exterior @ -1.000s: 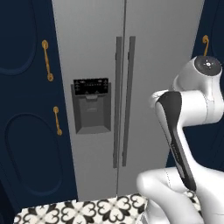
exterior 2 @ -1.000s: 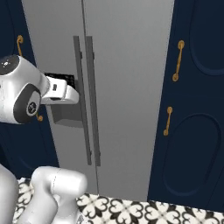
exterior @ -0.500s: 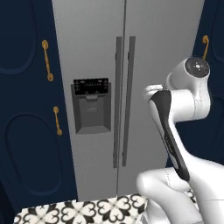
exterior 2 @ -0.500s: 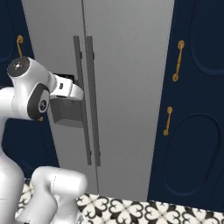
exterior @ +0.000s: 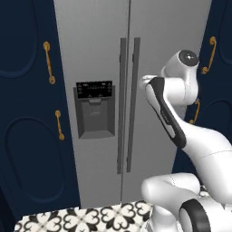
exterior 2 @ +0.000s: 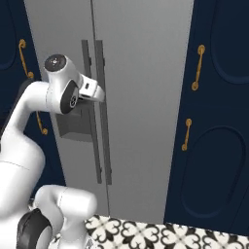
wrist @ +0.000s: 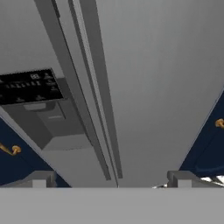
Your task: Grab a lemon wedge from the fridge and one ice cube from the ice bowl, and put them in the glass of lemonade.
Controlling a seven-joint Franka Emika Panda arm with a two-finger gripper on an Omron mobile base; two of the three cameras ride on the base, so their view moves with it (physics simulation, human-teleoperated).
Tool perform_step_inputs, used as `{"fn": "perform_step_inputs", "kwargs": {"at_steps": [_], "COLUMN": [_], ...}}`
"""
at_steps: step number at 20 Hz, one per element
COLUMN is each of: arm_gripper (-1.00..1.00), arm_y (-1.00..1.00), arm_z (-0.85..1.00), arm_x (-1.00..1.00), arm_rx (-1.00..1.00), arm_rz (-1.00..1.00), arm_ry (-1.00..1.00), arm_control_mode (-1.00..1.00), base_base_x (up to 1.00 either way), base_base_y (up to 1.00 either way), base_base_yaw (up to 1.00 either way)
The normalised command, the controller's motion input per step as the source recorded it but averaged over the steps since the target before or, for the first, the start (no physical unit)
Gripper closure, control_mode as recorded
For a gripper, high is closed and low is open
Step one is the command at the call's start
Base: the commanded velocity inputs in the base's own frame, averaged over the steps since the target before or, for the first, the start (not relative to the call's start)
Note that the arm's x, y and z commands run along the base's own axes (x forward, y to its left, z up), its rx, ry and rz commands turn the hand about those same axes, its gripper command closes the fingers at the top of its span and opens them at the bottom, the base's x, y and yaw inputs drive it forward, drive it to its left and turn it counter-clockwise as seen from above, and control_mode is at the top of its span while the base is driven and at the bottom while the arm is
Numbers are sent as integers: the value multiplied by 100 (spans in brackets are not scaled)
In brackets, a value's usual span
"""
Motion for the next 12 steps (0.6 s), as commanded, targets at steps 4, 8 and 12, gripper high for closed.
{"fn": "perform_step_inputs", "kwargs": {"at_steps": [4, 8, 12], "arm_gripper": [-100, -100, -100], "arm_y": [1, 1, 0], "arm_z": [-34, -37, -12], "arm_x": [58, 50, 43], "arm_rx": [0, 0, 0], "arm_rz": [0, 0, 0], "arm_ry": [0, 0, 0], "arm_control_mode": [-100, -100, -100], "base_base_x": [0, 0, 0], "base_base_y": [0, 0, 0], "base_base_yaw": [0, 0, 0]}}
